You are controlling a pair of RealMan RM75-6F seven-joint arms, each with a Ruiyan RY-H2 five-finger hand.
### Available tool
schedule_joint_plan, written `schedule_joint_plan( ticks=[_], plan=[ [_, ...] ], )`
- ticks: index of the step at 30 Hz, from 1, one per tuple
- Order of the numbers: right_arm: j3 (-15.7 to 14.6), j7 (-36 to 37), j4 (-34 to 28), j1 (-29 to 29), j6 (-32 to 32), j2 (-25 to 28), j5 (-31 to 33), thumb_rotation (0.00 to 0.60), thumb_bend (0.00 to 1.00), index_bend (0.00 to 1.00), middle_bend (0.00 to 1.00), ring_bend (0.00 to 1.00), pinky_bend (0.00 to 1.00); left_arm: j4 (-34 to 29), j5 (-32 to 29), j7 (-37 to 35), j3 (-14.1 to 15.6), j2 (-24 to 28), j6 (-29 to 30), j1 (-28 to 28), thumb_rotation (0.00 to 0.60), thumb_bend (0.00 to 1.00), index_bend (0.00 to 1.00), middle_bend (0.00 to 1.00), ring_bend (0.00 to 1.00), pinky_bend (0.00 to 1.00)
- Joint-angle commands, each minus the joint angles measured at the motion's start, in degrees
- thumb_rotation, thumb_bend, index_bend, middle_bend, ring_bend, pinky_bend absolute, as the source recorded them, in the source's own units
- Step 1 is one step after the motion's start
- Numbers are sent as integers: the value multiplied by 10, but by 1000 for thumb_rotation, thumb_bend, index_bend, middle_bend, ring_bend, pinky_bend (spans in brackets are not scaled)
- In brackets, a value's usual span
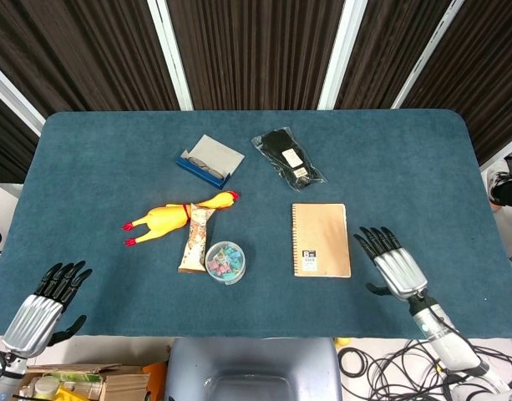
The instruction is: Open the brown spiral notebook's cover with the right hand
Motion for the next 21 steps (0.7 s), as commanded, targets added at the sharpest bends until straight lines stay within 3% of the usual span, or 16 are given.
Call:
schedule_joint_plan(
  ticks=[1, 12, 21],
  plan=[
    [-3, 33, 61, 1, -3, -47, -14, 600, 110, 127, 0, 0, 0, 18, 2, 7, -2, -16, 6, 6, 600, 334, 0, 0, 0, 19],
    [13, 48, 129, 20, -23, -111, -7, 600, 154, 193, 0, 0, 0, 29, -9, 11, -7, -27, -8, 6, 600, 339, 0, 1, 0, 19],
    [21, 43, 149, 31, -47, -129, 8, 600, 155, 202, 0, 0, 0, 30, -9, 9, -8, -26, -12, 6, 600, 338, 0, 2, 0, 19]
  ],
)
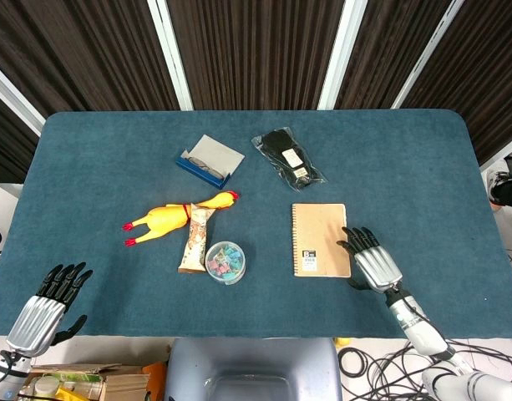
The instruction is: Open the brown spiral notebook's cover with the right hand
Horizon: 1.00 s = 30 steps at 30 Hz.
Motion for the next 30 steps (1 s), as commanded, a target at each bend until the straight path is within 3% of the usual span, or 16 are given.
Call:
schedule_joint_plan(
  ticks=[1, 19, 30],
  plan=[
    [3, -1, 4, 4, -6, -5, 5, 600, 154, 203, 0, 0, 0, 0, 0, 0, 0, 0, -1, 0, 600, 338, 0, 2, 0, 19],
    [18, -12, 15, 14, -19, -20, 26, 600, 154, 203, 0, 0, 0, 2, 1, -2, -1, 1, 2, 4, 600, 337, 0, 7, 0, 19],
    [50, -46, -10, 48, -38, -33, 44, 600, 155, 203, 0, 0, 0, 5, -1, -4, -1, -1, 3, 7, 600, 336, 0, 11, 0, 19]
  ],
)
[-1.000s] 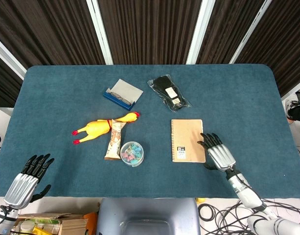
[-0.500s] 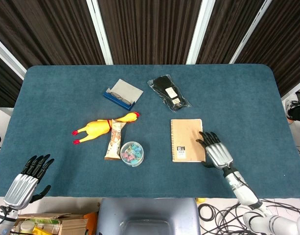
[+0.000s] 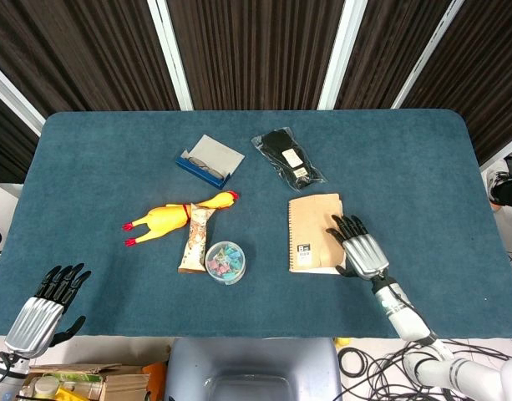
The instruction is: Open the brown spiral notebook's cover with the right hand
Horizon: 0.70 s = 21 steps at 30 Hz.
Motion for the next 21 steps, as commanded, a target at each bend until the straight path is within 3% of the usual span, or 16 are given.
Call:
schedule_joint_plan(
  ticks=[1, 13, 21],
  plan=[
    [10, -16, -11, 10, -4, -6, 7, 600, 155, 203, 0, 0, 0, 0, 0, -1, 1, 0, 2, 1, 600, 336, 0, 11, 0, 19],
    [38, -58, -58, 33, -6, -8, 32, 600, 156, 202, 0, 0, 0, 11, -2, -17, 0, 1, 6, 5, 600, 337, 0, 16, 0, 19],
    [85, -98, -31, 90, -24, -63, 59, 600, 156, 141, 0, 0, 0, 16, -9, -26, -3, 0, 7, 8, 600, 336, 0, 23, 0, 20]
  ],
)
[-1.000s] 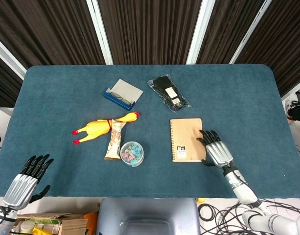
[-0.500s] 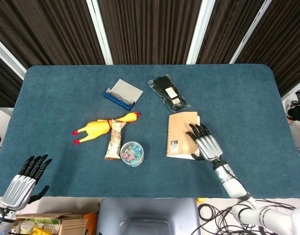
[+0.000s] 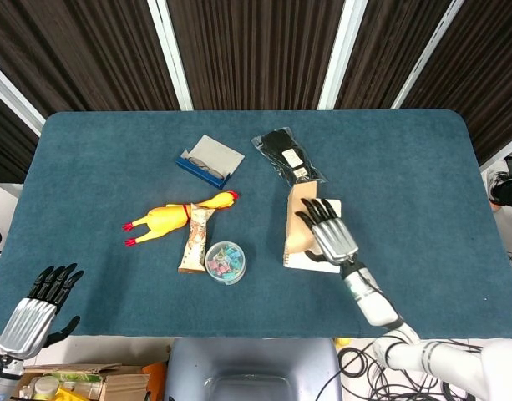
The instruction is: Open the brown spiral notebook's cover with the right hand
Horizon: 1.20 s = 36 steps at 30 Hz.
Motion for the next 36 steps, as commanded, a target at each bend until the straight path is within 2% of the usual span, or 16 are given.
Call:
schedule_joint_plan(
  ticks=[1, 10, 20, 23, 26, 28, 32, 36],
  plan=[
    [24, -23, 24, 31, -8, -34, 12, 600, 156, 124, 0, 0, 0, 2, -3, -4, -1, 0, 0, 1, 600, 336, 0, 24, 0, 20],
    [68, -95, 79, 115, -37, -126, 50, 600, 155, 0, 0, 0, 0, 13, -15, -24, -5, 4, 4, 8, 600, 336, 0, 28, 0, 20],
    [107, -145, 175, 183, -38, -214, 94, 600, 155, 0, 0, 0, 0, 14, -20, -37, -10, 11, 16, 15, 600, 338, 0, 31, 0, 20],
    [100, -130, 175, 181, -28, -212, 85, 600, 155, 0, 0, 0, 0, 15, -22, -45, -12, 13, 20, 17, 600, 340, 0, 31, 0, 20],
    [67, -117, 123, 145, 1, -171, 59, 600, 156, 0, 0, 0, 0, 14, -30, -56, -18, 17, 29, 22, 600, 344, 0, 30, 0, 20],
    [33, -113, 48, 103, 38, -115, 34, 600, 156, 0, 0, 0, 0, 9, -38, -64, -24, 23, 38, 26, 600, 347, 0, 30, 0, 20],
    [-47, -121, -148, -10, 140, 50, -17, 600, 156, 0, 0, 0, 0, -8, -50, -72, -35, 34, 60, 38, 600, 347, 0, 31, 0, 20],
    [-125, -136, -276, -118, 239, 193, -45, 600, 156, 0, 0, 0, 0, -41, -62, -42, -35, 49, 56, 47, 600, 348, 0, 29, 0, 20]
  ],
)
